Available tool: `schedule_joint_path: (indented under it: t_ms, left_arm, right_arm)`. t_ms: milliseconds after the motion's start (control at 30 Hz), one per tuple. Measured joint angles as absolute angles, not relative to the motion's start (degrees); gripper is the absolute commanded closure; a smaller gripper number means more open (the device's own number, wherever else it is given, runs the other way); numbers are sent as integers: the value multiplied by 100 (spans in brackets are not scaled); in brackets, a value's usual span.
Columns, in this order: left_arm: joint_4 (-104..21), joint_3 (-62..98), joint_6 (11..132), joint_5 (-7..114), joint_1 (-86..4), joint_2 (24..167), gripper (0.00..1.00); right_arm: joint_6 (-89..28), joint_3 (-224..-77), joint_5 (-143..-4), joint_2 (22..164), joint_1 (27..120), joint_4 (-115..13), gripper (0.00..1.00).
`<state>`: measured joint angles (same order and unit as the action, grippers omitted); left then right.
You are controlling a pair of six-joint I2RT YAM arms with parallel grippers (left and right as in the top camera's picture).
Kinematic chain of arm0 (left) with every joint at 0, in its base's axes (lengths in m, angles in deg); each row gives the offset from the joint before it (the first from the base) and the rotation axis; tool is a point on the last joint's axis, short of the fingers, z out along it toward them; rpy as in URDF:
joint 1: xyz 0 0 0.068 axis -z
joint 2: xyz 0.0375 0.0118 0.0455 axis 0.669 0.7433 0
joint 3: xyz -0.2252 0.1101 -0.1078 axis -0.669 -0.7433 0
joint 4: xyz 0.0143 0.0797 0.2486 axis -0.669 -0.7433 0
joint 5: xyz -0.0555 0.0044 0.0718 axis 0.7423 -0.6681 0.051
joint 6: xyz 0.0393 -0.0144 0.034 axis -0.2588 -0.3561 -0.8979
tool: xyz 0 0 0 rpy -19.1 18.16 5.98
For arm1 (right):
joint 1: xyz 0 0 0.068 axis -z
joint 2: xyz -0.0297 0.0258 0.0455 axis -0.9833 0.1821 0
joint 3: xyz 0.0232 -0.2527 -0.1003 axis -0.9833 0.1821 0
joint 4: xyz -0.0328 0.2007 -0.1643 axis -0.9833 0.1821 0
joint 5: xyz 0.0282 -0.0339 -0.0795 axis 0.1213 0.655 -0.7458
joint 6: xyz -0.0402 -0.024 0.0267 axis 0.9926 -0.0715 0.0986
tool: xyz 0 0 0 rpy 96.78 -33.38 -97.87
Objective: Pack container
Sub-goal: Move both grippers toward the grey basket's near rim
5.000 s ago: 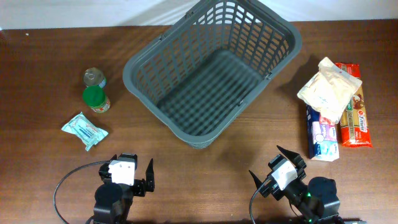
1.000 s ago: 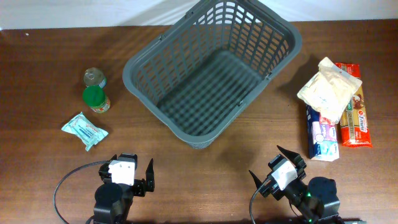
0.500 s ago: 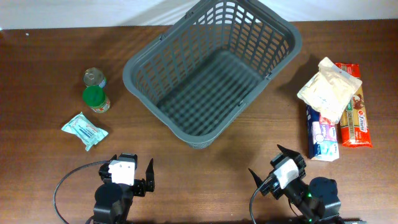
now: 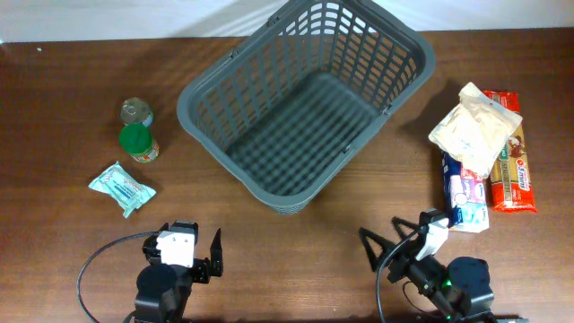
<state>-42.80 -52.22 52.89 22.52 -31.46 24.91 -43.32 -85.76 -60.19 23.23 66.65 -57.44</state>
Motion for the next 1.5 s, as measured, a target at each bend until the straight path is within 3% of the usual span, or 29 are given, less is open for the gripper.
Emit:
schedule_joint_path:
  t_ms: [433, 800, 1200, 1500]
  left_arm:
    - [-3587, -5228, 5298, 2409, -3146, 2493, 1]
    - [-3025, -4459, 5333, 3633, -3153, 3013, 1]
    - [-5298, -846, 5309, 3957, -3059, 6032, 1]
    - [-6057, 660, 5086, 3883, -1518, 6683, 1]
  right_arm:
    - [-5350, -8836, -6015, 2634, 6665, -5788, 96]
    - [-4137, -10877, -6369, 5521, 6665, -5655, 97]
    - [-3016, -13391, -7140, 7862, 6798, -4166, 96]
    - [-2911, -13583, -7020, 7919, 7880, -3919, 96]
